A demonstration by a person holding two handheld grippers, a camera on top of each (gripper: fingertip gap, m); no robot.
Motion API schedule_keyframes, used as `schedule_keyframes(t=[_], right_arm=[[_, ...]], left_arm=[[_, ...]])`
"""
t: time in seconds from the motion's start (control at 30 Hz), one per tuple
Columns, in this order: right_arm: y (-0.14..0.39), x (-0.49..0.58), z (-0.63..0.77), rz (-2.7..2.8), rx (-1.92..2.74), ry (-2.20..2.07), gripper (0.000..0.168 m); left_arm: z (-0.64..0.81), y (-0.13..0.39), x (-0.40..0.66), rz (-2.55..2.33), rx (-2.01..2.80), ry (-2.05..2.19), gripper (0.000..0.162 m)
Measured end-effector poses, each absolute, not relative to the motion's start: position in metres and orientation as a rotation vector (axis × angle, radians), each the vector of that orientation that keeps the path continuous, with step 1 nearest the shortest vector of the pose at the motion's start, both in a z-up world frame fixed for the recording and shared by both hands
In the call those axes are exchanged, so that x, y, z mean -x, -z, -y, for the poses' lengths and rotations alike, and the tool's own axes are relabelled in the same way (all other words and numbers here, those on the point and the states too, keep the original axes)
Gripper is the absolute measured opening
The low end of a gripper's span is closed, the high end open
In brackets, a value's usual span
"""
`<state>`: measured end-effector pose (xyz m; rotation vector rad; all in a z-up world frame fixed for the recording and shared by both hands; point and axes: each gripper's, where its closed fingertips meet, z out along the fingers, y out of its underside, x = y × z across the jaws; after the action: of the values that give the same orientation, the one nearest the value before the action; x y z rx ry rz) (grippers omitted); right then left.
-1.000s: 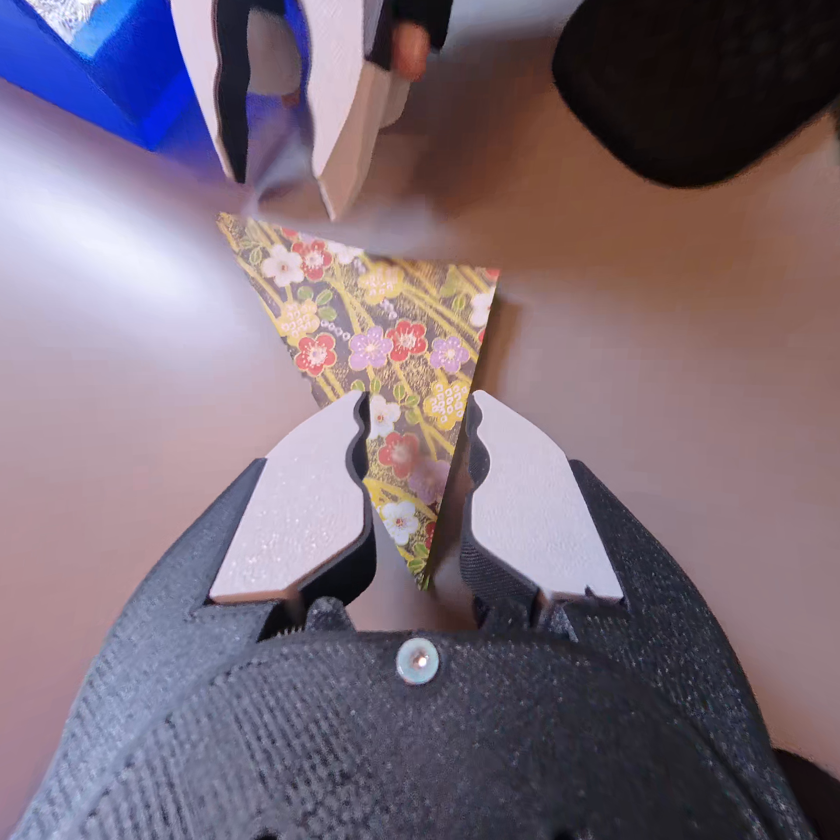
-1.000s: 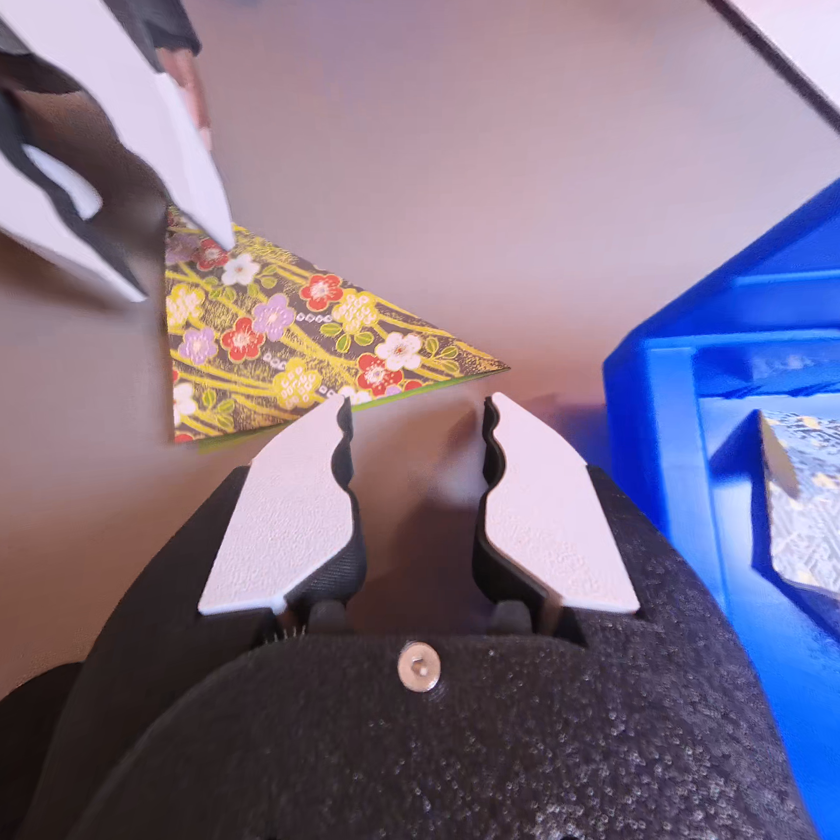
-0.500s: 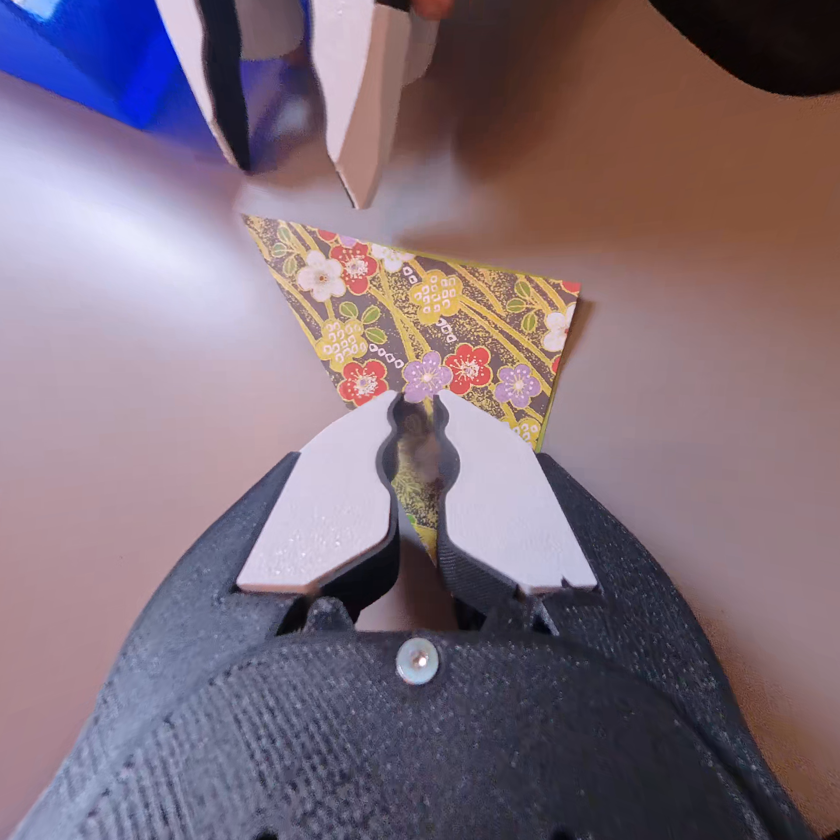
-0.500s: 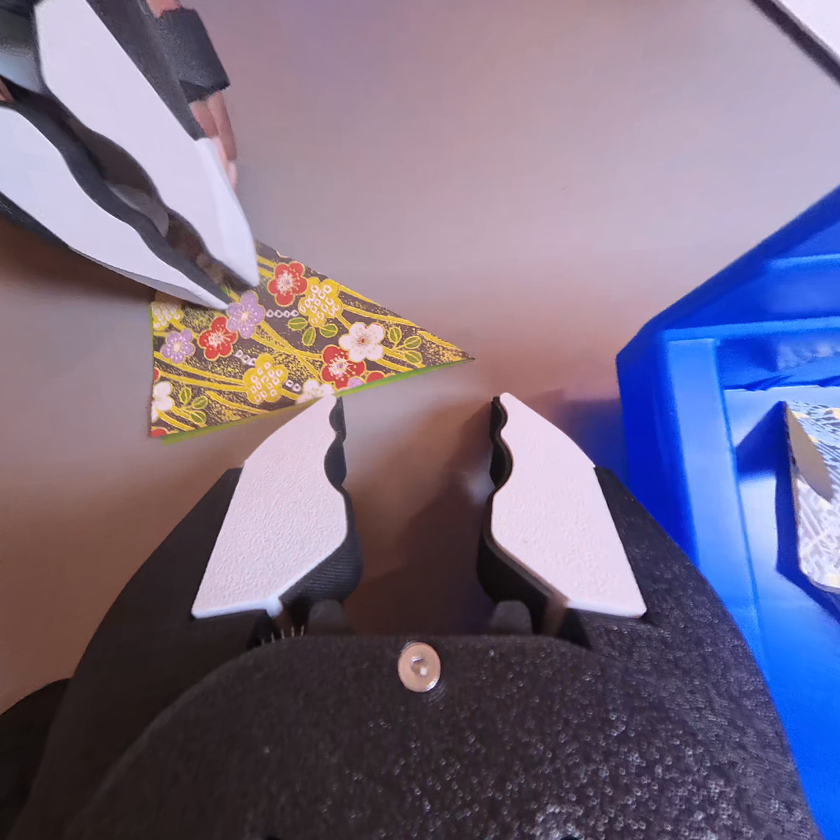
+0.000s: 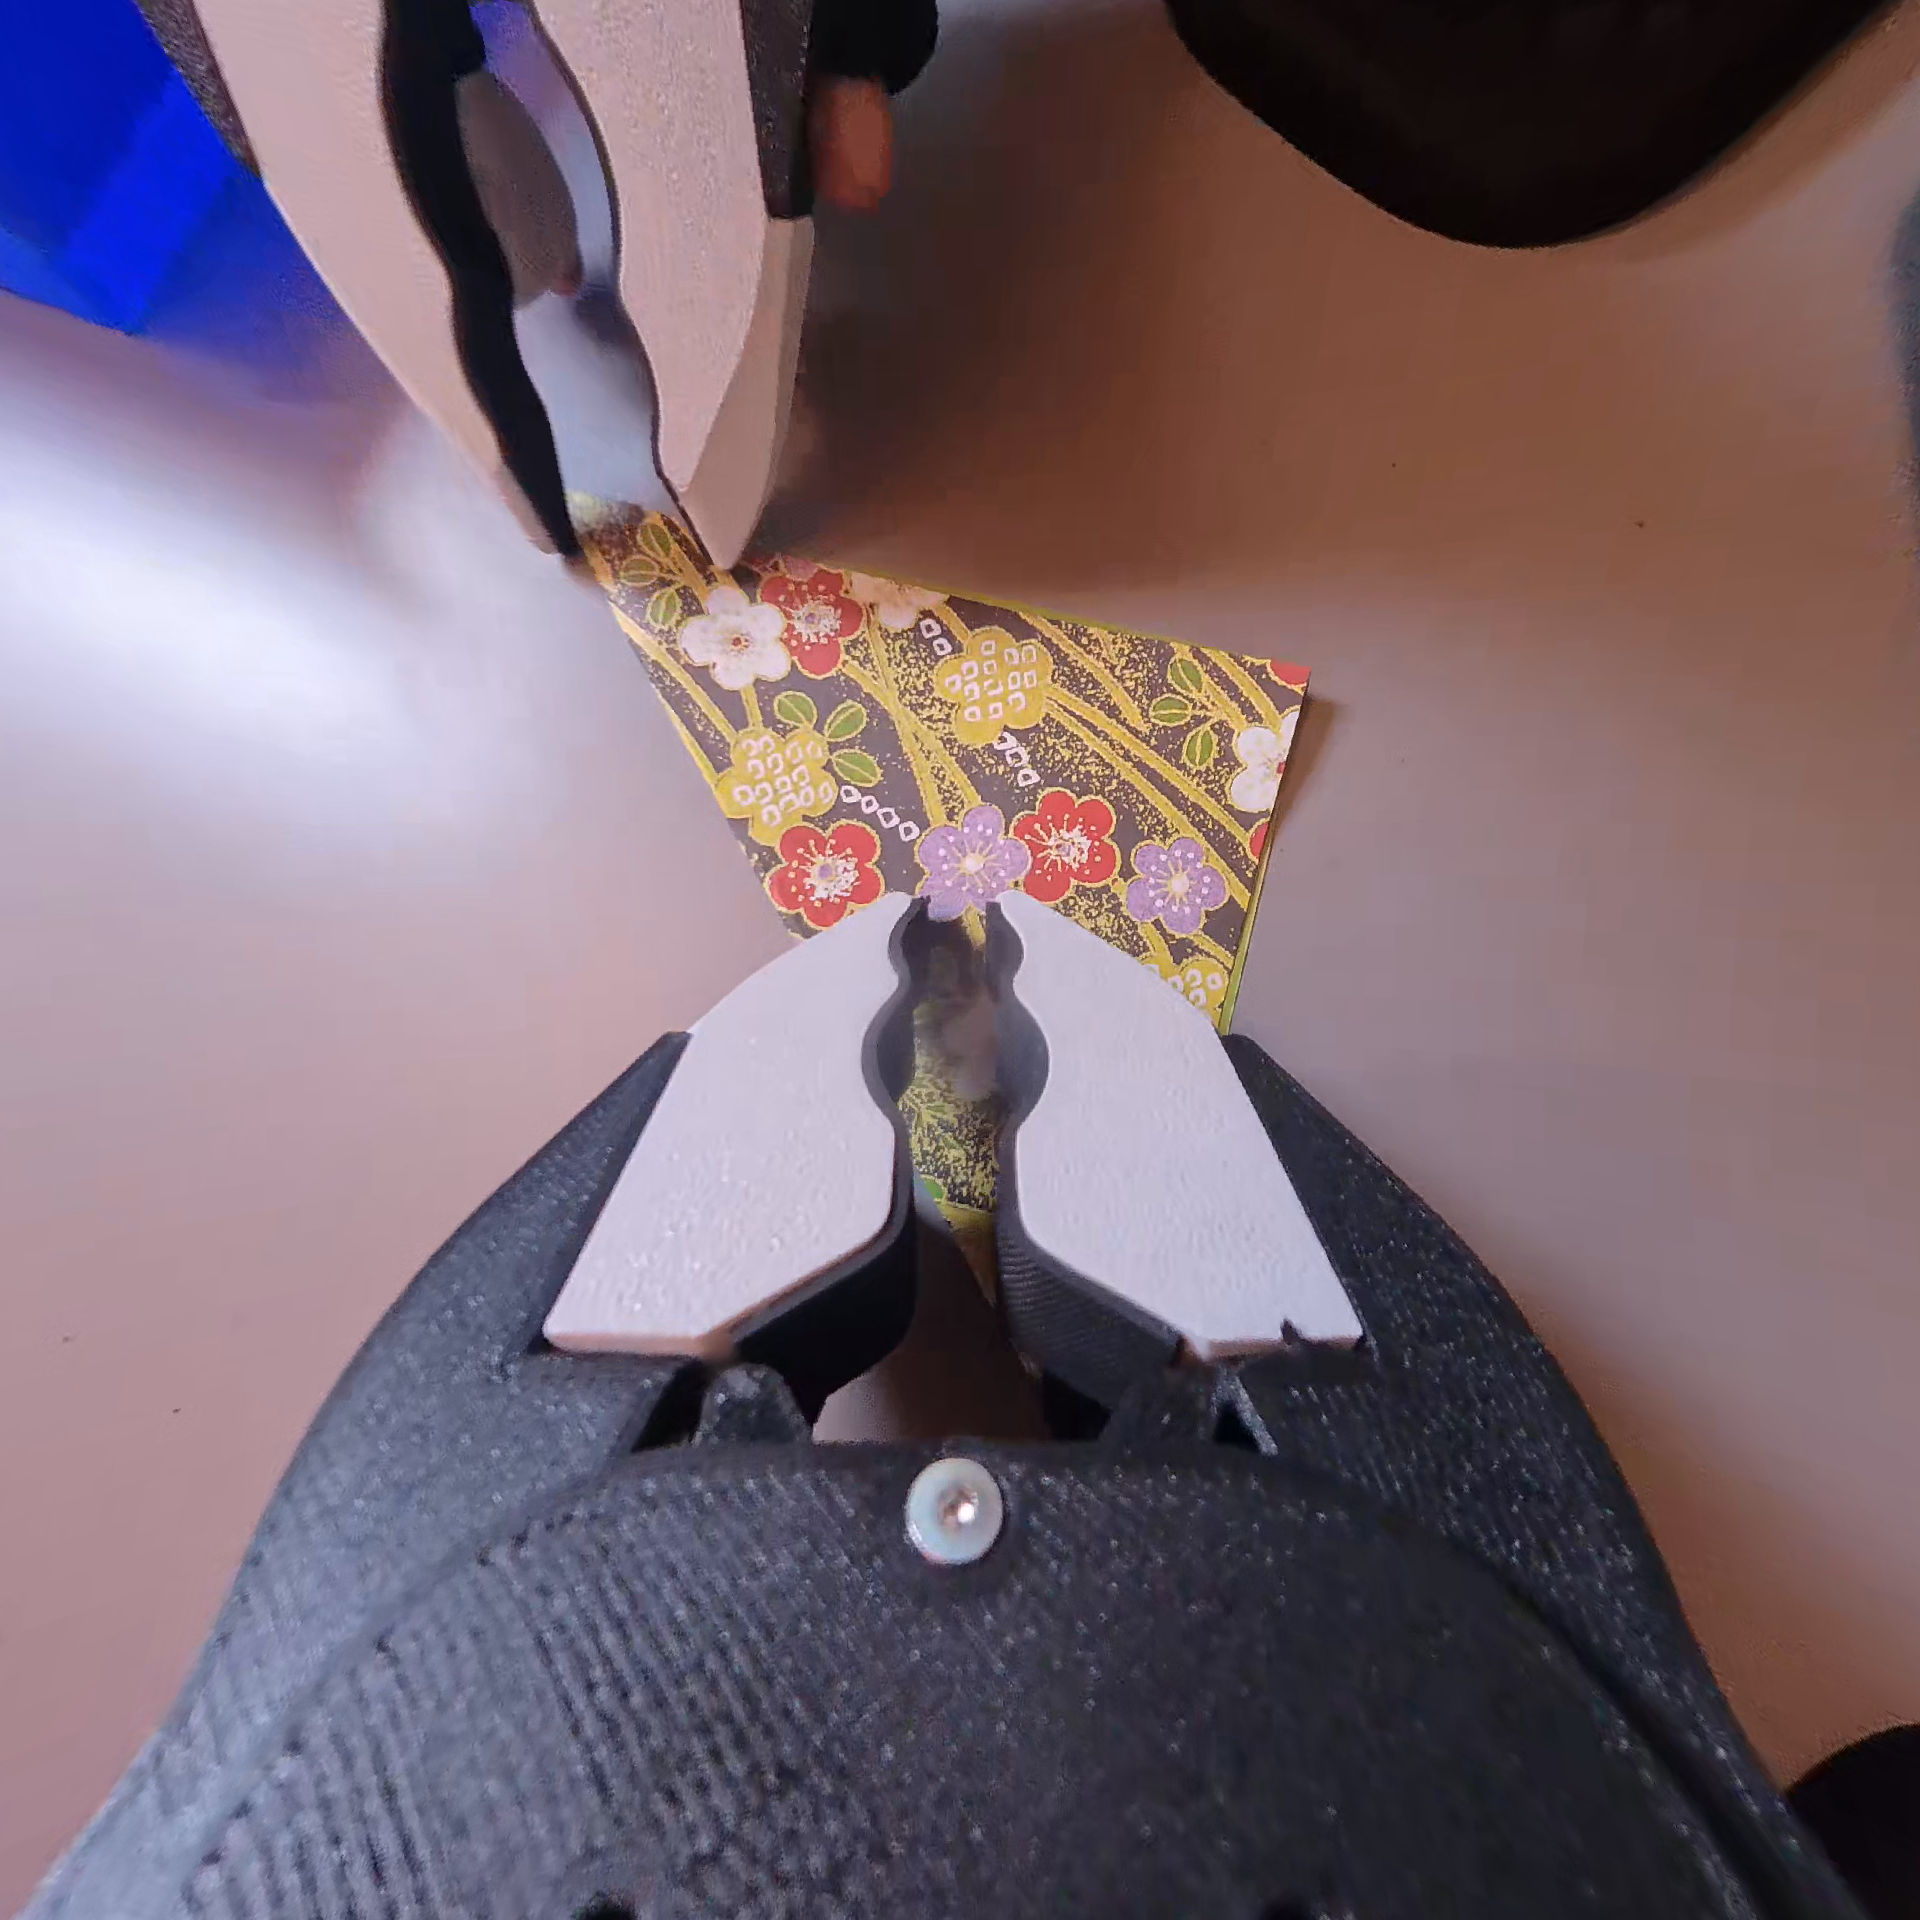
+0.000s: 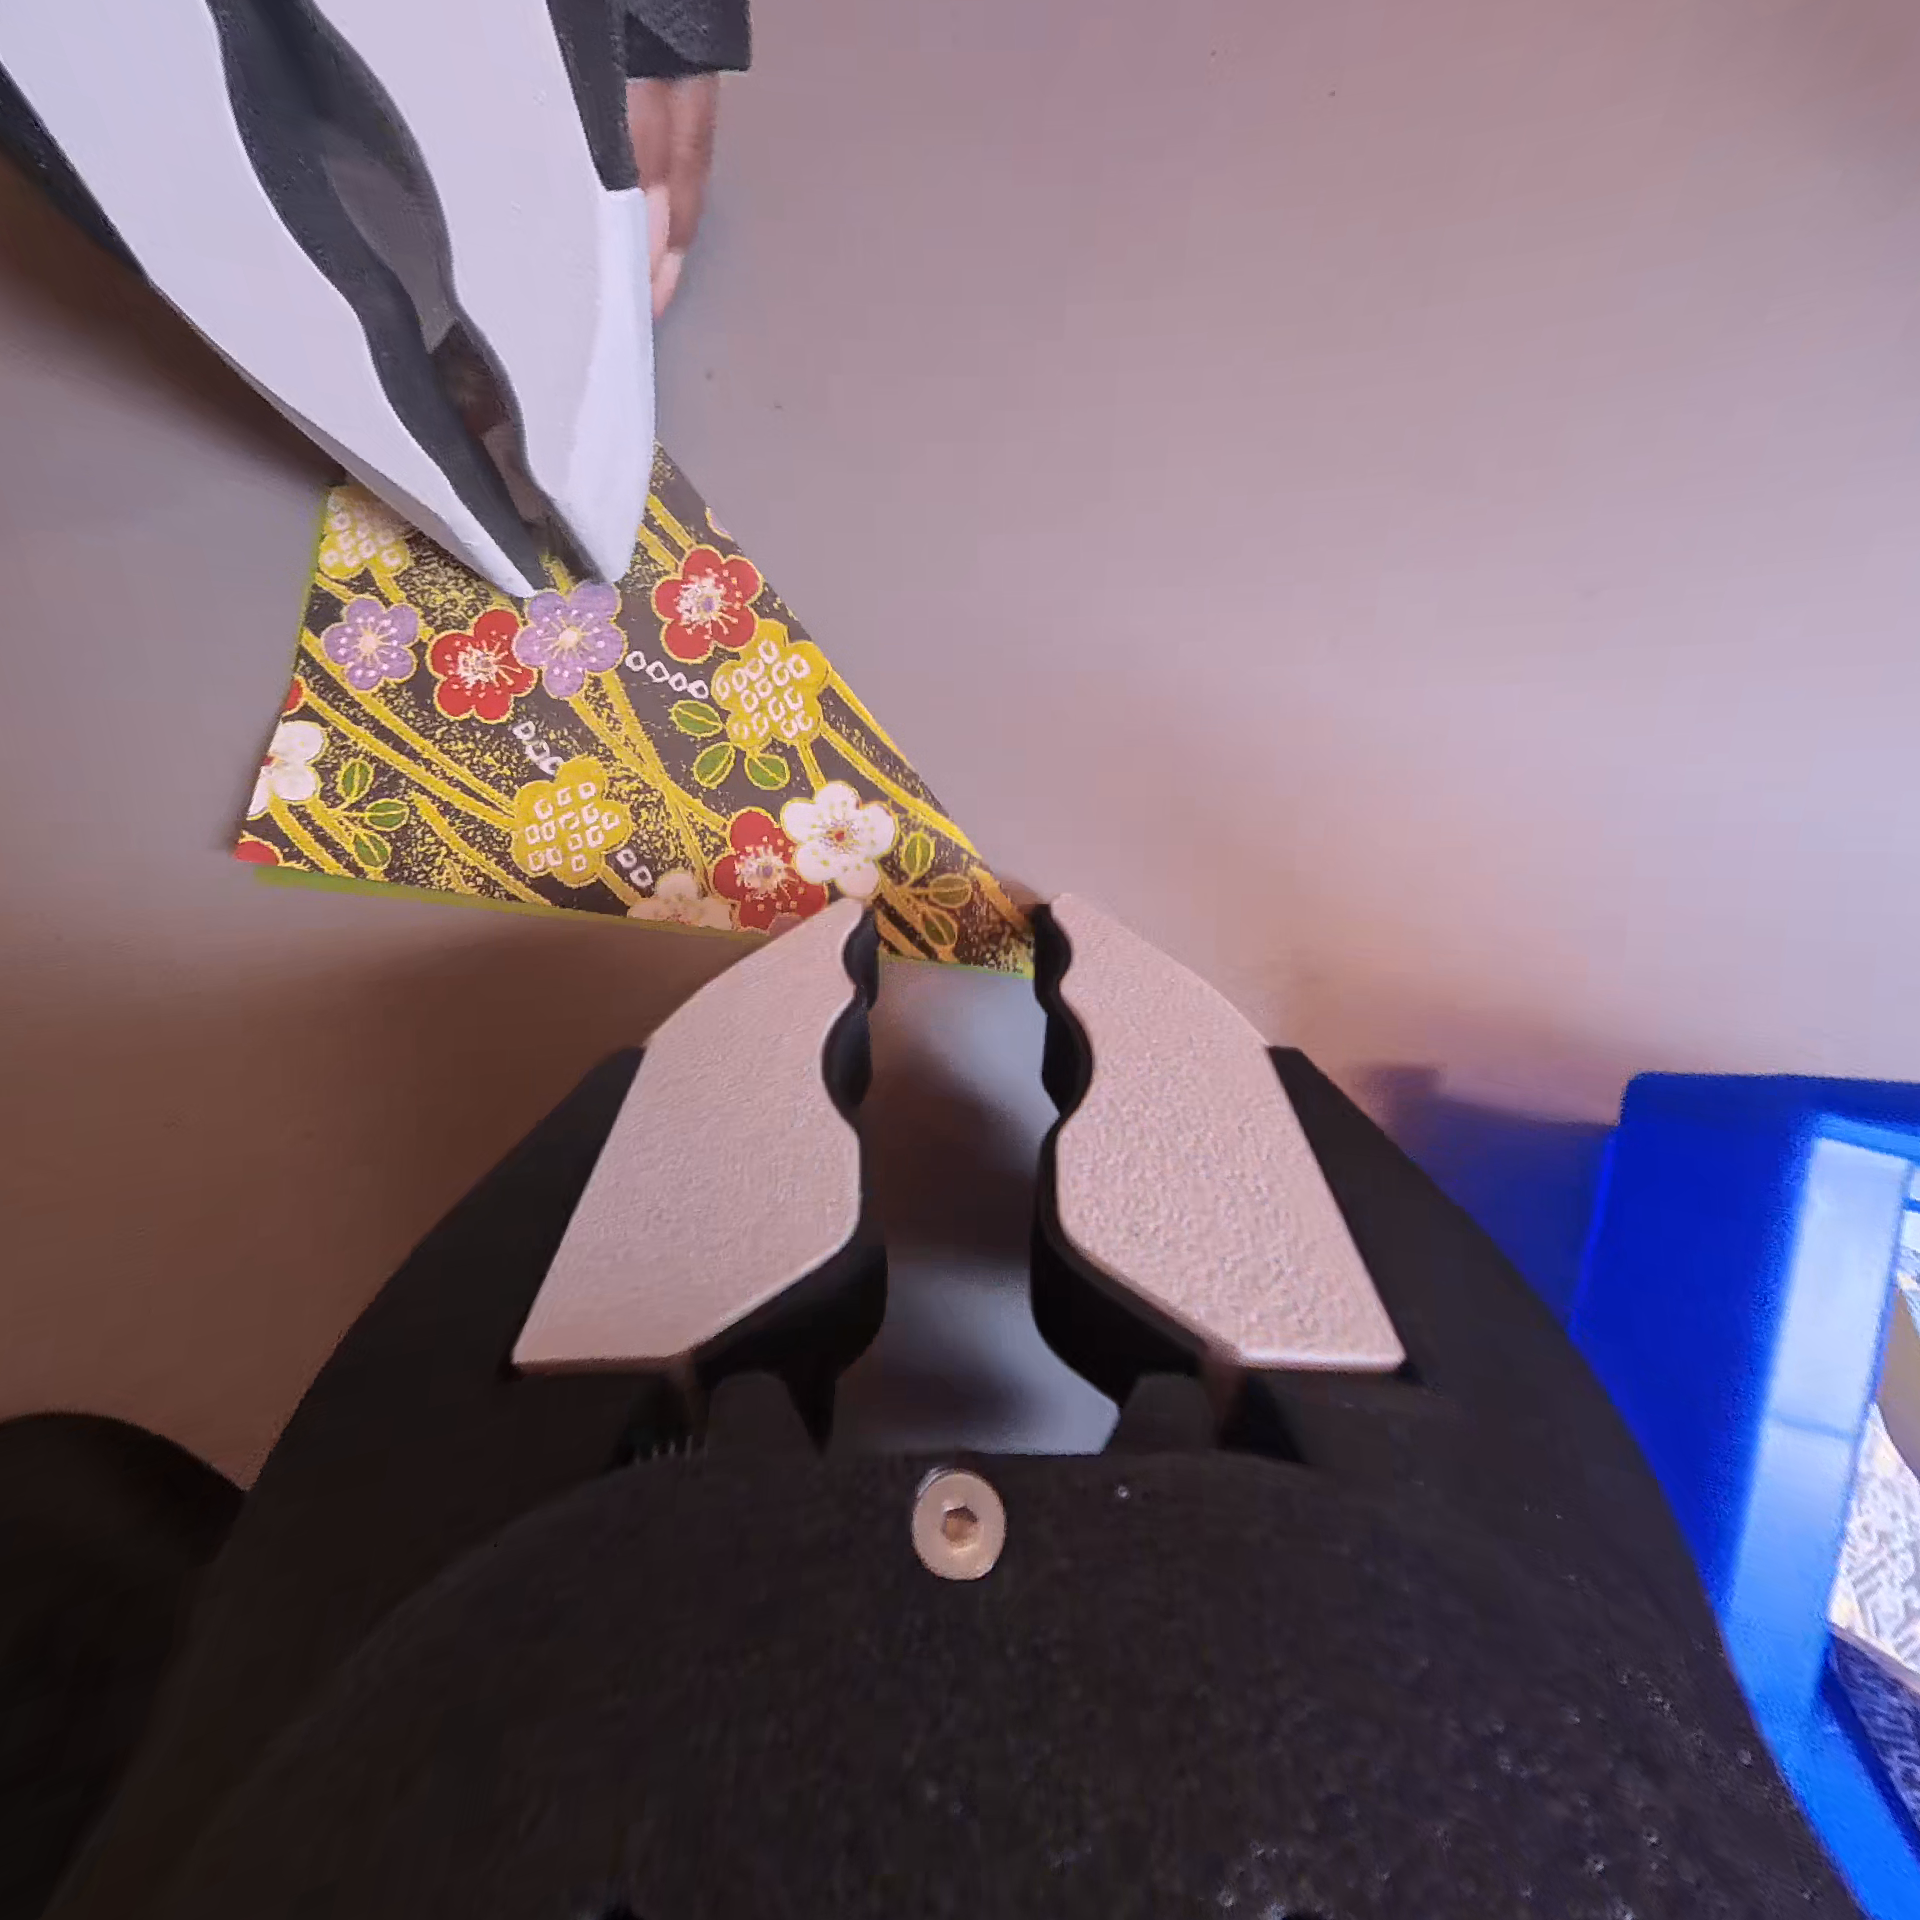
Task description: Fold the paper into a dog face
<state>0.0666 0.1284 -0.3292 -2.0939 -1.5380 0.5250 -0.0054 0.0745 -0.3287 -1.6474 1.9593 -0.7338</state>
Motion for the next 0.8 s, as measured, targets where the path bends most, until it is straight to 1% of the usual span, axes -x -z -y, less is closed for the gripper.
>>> schedule_keyframes(t=[0.03, 0.07, 0.1, 0.13, 0.27, 0.43, 0.5, 0.57, 0.67, 0.73, 0.8], right_arm=[[0.329, -0.066, -0.128, 1.549, 2.082, -0.524, 0.026], [0.329, -0.067, -0.126, 1.568, 2.069, -0.526, 0.02], [0.328, -0.065, -0.123, 1.585, 2.052, -0.549, 0.006], [0.326, -0.063, -0.122, 1.575, 2.029, -0.561, 0.002], [0.314, -0.06, -0.119, 1.59, 1.918, -0.565, 0.001], [0.287, -0.048, -0.104, 1.621, 1.703, -0.584, 0.0], [0.284, -0.045, -0.1, 1.662, 1.644, -0.536, 0.001], [0.284, -0.046, -0.096, 1.702, 1.591, -0.492, 0.001], [0.28, -0.047, -0.096, 1.688, 1.569, -0.512, 0.001], [0.277, -0.049, -0.096, 1.67, 1.568, -0.554, 0.001], [0.276, -0.05, -0.093, 1.682, 1.555, -0.574, 0.0]], left_arm=[[-0.075, 0.329, 0.005, -1.956, 1.653, 0.732, 0.011], [-0.075, 0.329, 0.005, -1.95, 1.661, 0.73, 0.011], [-0.075, 0.329, 0.005, -1.942, 1.668, 0.73, 0.012], [-0.075, 0.329, 0.005, -1.936, 1.675, 0.734, 0.013], [-0.077, 0.327, 0.003, -1.89, 1.729, 0.768, 0.026], [-0.095, 0.308, -0.013, -1.697, 1.745, 0.846, 0.04], [-0.102, 0.308, -0.015, -1.695, 1.728, 0.795, 0.038], [-0.101, 0.309, -0.016, -1.726, 1.718, 0.771, 0.033], [-0.094, 0.314, -0.015, -1.769, 1.756, 0.82, 0.017], [-0.096, 0.308, -0.015, -1.734, 1.752, 0.836, 0.019], [-0.104, 0.3, -0.013, -1.691, 1.744, 0.822, 0.028]])
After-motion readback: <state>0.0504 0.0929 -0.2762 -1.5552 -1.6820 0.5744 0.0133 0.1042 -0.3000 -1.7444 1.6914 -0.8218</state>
